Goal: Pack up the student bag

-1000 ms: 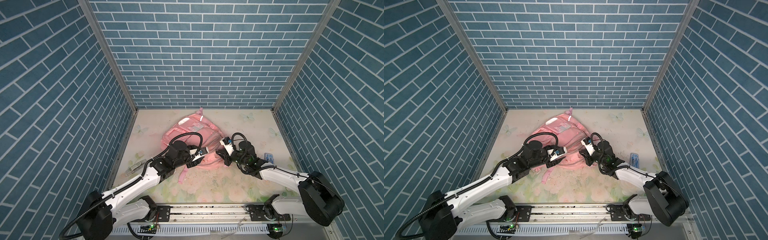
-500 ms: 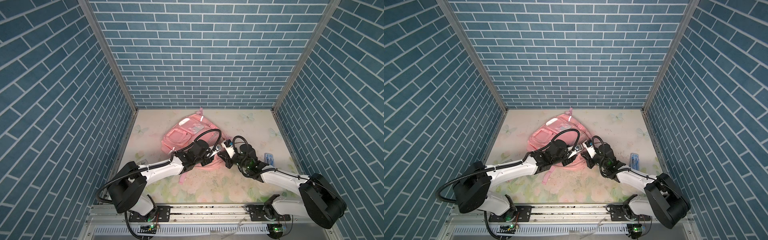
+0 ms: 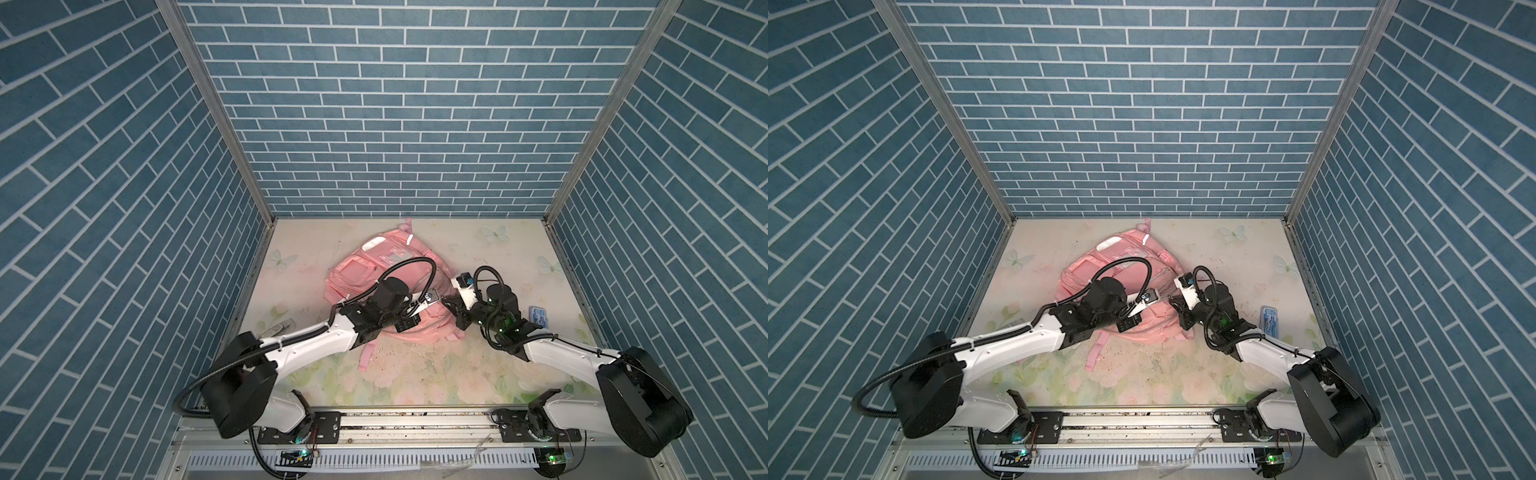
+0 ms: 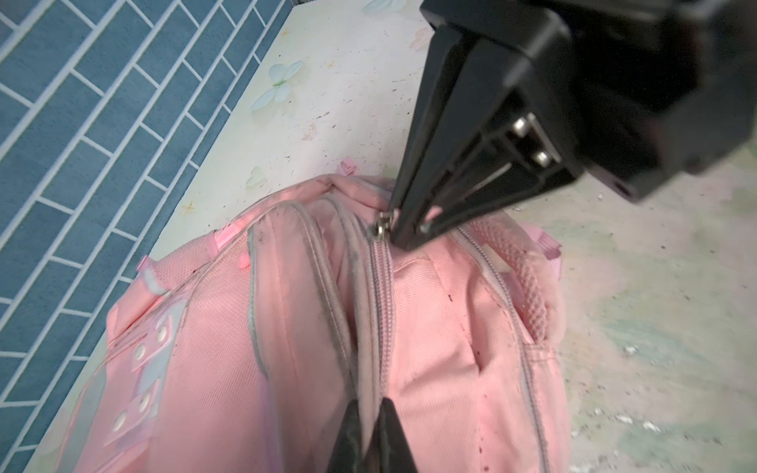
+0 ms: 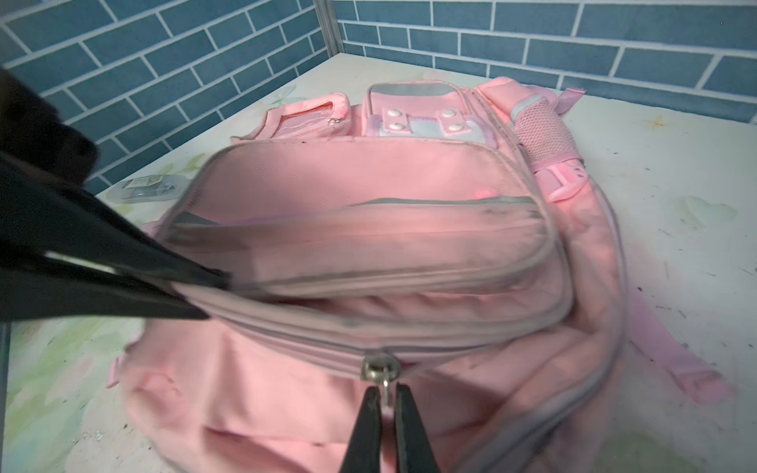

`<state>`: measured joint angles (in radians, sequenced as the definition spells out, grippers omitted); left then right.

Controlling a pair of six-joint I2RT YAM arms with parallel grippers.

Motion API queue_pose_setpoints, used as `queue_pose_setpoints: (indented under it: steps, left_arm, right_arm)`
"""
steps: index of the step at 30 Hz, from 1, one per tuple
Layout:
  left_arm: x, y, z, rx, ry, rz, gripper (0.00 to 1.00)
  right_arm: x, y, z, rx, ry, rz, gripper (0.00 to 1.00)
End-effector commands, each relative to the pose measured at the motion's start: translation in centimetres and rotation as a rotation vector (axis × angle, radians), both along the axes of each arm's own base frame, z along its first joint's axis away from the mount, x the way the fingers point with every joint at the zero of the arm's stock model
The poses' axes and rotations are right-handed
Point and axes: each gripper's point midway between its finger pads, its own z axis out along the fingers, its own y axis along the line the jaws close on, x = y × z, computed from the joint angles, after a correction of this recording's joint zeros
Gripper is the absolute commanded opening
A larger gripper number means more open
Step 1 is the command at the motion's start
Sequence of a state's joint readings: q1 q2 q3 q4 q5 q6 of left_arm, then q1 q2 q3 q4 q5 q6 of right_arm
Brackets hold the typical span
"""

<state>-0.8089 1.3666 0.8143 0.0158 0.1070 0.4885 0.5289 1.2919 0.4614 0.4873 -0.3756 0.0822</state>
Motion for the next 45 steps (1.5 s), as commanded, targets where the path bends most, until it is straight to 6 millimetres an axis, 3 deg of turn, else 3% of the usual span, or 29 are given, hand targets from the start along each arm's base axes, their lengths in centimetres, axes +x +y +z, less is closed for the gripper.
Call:
queue_pose_setpoints:
  steps: [1, 4, 8, 13, 14, 16, 19, 25, 32, 40, 42, 45]
  left_arm:
    - [-0.3, 5.3, -1.6, 0.095, 0.034, 0.048, 0.0]
    - [-0.3, 8.6, -1.9, 0.125, 0.026, 0.083, 0.0]
    - [0.9, 12.4, -1.4, 0.121, 0.0, 0.161, 0.0]
    - [1.8, 13.5, -1.0, 0.139, -0.012, 0.19, 0.02]
    - [1.6, 13.1, -0.7, 0.125, 0.001, 0.177, 0.2]
    - [0.9, 12.1, 0.2, 0.07, 0.023, 0.148, 0.38]
    - [-0.7, 9.9, 1.9, -0.006, 0.012, 0.099, 0.5]
    - [-2.7, 4.7, 3.0, -0.049, -0.02, 0.061, 0.6]
    - [-0.1, 0.4, 2.3, -0.109, -0.014, 0.131, 0.58]
    - [0.6, -2.5, -0.1, -0.072, 0.012, 0.12, 0.5]
    - [0.7, -2.7, -0.8, -0.062, 0.022, 0.123, 0.43]
    - [0.9, -2.8, -1.5, -0.043, 0.033, 0.127, 0.2]
  right_arm:
    - [2.7, -2.2, 0.0, -0.009, -0.001, -0.104, 0.0]
    - [3.4, -2.0, 0.1, -0.019, -0.007, -0.091, 0.0]
    - [2.5, 0.1, 0.5, 0.011, 0.018, 0.04, 0.0]
    - [0.1, 2.9, 0.9, 0.013, 0.005, 0.133, 0.0]
    - [-0.4, 3.3, 0.9, 0.016, 0.008, 0.144, 0.0]
    - [-0.9, 3.7, 1.1, 0.018, 0.007, 0.151, 0.0]
    - [-1.7, 4.1, 1.3, 0.024, 0.0, 0.158, 0.0]
    - [-2.4, 4.3, 1.3, 0.014, -0.003, 0.172, 0.0]
    - [-2.8, 4.1, 1.3, 0.017, -0.018, 0.181, 0.0]
    - [-3.0, 4.1, 1.3, 0.02, -0.041, 0.188, 0.0]
    - [-2.9, 4.1, 1.4, 0.024, -0.048, 0.192, 0.0]
    - [-3.0, 4.2, 1.5, 0.027, -0.055, 0.198, 0.0]
